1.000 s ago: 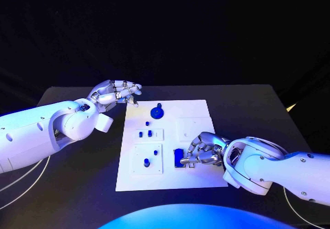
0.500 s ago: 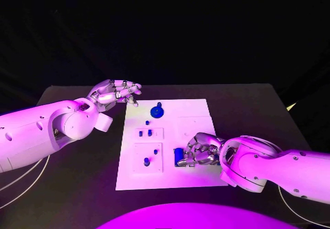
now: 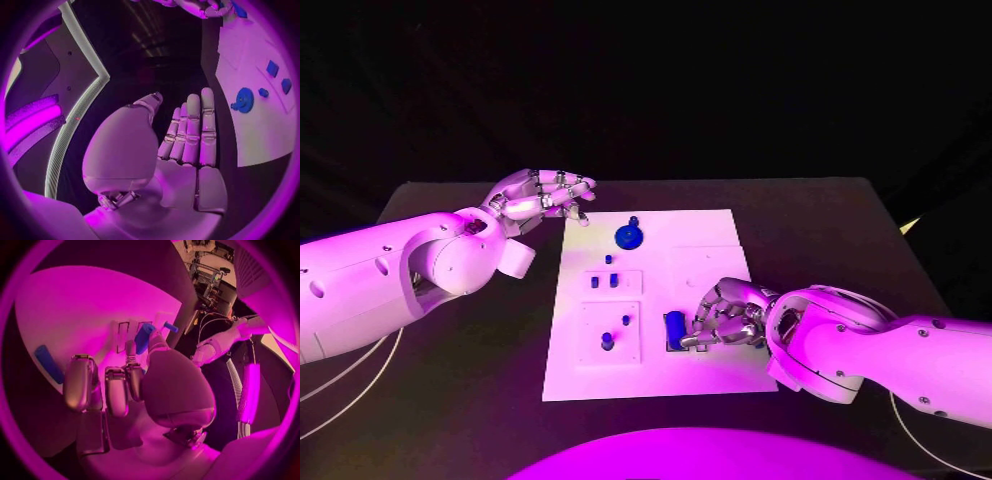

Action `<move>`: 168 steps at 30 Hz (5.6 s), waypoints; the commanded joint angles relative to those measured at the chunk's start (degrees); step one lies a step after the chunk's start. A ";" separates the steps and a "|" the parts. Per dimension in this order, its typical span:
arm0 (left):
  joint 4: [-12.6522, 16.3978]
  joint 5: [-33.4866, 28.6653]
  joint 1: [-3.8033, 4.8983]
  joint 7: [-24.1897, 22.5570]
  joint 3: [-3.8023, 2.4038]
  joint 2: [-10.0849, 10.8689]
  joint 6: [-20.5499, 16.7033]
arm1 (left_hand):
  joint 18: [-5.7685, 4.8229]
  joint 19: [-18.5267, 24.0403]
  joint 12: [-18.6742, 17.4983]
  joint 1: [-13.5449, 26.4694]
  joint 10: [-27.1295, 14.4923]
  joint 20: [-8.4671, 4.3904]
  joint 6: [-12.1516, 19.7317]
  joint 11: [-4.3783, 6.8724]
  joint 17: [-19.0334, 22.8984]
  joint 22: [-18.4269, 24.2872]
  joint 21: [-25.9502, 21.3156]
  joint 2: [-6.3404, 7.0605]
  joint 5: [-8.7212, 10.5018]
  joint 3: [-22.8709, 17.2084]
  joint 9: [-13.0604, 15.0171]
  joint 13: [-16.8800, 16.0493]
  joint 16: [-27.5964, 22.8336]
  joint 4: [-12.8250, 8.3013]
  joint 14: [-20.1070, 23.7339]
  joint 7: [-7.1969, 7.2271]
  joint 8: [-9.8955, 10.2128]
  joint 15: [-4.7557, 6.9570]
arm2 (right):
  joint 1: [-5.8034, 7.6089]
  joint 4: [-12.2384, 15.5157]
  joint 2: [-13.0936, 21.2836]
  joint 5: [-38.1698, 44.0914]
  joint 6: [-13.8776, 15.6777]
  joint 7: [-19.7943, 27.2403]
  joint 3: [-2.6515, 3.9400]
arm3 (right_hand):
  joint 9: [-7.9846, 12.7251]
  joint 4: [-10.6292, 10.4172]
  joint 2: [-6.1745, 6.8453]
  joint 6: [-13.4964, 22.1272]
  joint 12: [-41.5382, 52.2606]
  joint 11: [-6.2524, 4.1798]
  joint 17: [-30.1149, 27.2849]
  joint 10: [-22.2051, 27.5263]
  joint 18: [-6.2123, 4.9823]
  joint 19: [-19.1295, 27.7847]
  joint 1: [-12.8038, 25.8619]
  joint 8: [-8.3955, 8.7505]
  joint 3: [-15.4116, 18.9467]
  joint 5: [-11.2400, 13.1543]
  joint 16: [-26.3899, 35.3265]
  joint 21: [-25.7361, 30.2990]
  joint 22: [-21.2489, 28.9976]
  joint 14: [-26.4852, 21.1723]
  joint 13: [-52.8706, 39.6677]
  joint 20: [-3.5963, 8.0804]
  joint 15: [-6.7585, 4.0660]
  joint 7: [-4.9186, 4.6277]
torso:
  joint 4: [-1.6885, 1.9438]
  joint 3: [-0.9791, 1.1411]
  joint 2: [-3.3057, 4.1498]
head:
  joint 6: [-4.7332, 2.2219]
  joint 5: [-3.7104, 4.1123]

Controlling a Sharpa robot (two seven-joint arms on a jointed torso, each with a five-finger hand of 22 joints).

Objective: Assemble the parts on the task board

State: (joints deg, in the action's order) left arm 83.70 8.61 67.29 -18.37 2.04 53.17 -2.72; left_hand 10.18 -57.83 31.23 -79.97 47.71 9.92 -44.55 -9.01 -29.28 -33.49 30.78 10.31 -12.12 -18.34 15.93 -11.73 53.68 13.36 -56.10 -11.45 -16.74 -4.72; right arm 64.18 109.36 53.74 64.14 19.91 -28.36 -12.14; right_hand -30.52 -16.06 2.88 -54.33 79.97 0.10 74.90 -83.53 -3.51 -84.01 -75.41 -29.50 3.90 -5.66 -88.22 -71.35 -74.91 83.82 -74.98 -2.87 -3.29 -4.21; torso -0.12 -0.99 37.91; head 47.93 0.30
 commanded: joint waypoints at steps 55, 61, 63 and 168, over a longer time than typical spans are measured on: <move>0.02 -0.75 0.00 -1.81 -0.01 -0.66 1.00 | 0.23 -0.44 0.33 -0.69 -0.44 0.15 0.21 0.08 0.19 0.26 -0.49 -0.07 0.02 0.71 0.07 0.16 -0.23 0.45 0.44 -1.34 -0.38 -0.14 | 1.80 0.38 12.32 1.34 0.31 6.35 -0.04 | 0.24 0.06 1.07 3.05 -1.58 0.70 10.61 0.82 0.43 -1.62 -0.77 -0.16 0.61 -0.08 0.07 0.25 -10.96 5.24 -6.12 -0.15 0.29 -0.98 | -0.12 -0.03 -0.01 | -0.01 1.46; 0.00 -0.78 0.00 -1.85 -0.01 -0.77 0.91 | 0.23 -0.44 0.33 -0.69 -0.44 0.15 0.21 0.08 0.19 0.26 -0.49 -0.07 0.02 0.71 0.07 0.16 -0.23 0.45 0.44 -1.34 -0.38 -0.14 | 0.13 0.80 14.26 6.48 -0.71 4.52 -0.19 | 0.18 -0.25 0.96 2.74 -1.40 0.73 10.65 0.69 0.46 -1.68 -0.52 -0.21 0.78 0.18 0.05 0.01 -11.02 5.24 -6.26 -0.20 0.34 -0.96 | -0.11 0.04 0.05 | -0.02 1.67; -0.01 -0.78 0.00 -1.82 -0.01 -0.81 0.90 | 0.23 -0.44 0.33 -0.69 -0.44 0.15 0.21 0.08 0.19 0.26 -0.49 -0.07 0.02 0.71 0.07 0.16 -0.23 0.45 0.44 -1.34 -0.38 -0.14 | -0.48 0.95 14.62 7.83 -0.61 3.86 -0.26 | 0.10 -0.38 0.90 2.39 -1.35 0.69 10.69 0.64 0.48 -1.71 -0.35 -0.34 0.90 0.28 0.04 -0.10 -11.04 5.25 -6.29 -0.22 0.33 -0.90 | -0.07 0.02 0.06 | -0.10 1.78; -0.08 -0.75 -0.02 -0.25 0.16 -0.59 2.22 | 0.25 -0.70 0.42 -1.39 -0.56 0.11 0.30 0.07 0.36 0.48 -0.83 -0.59 -0.04 0.93 0.05 0.27 -0.22 0.74 0.49 -1.37 -0.46 -0.13 | -1.96 -1.50 -0.51 -6.11 2.42 -0.45 -0.51 | -3.92 9.62 6.85 0.86 -1.59 -0.29 10.65 -0.11 0.38 -1.59 19.21 -1.48 -43.15 -2.34 0.19 0.31 -10.93 5.26 -6.83 0.50 -0.54 0.15 | 0.00 0.00 0.04 | 0.42 1.45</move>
State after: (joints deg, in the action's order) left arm 83.45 8.15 67.27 -18.37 2.23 52.62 -1.66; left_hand 10.18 -58.04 31.45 -80.74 47.50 10.13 -44.55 -8.80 -29.00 -33.08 30.33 9.54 -12.12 -17.63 15.93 -11.50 53.68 14.07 -55.88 -11.45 -16.96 -4.93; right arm 62.37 108.05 53.43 58.69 22.49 -29.28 -12.65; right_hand -34.50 -6.41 9.81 -53.54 78.26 -0.44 74.91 -83.57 -3.51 -84.01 -56.69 -31.20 -39.53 -8.28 -88.22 -71.22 -74.95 84.01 -74.93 -2.46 -4.13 -3.78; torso -0.14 -0.99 37.95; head 48.31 1.73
